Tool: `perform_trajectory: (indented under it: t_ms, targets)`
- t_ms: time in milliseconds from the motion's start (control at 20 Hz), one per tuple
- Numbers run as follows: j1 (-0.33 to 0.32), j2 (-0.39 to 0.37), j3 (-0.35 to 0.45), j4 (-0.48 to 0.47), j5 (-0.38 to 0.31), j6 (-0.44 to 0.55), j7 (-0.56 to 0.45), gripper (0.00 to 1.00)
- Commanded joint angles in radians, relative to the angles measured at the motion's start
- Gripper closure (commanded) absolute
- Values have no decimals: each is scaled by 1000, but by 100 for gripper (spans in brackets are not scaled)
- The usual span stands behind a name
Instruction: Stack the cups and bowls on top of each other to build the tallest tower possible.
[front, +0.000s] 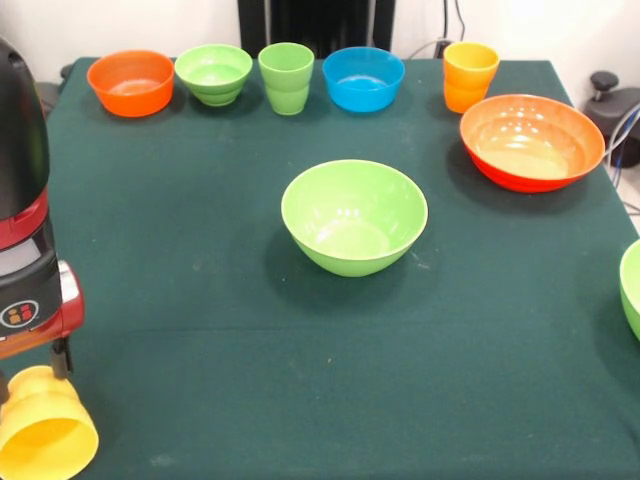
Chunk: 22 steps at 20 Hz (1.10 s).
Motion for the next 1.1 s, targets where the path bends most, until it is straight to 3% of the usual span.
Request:
perform_trajectory:
  t_ms: [50,850,1100]
  targets:
    - [-2,124,7,-16,9,135,225,100]
    - [2,108,11,11,37,204,142,100]
    - [42,61,69,88,12,177,80,100]
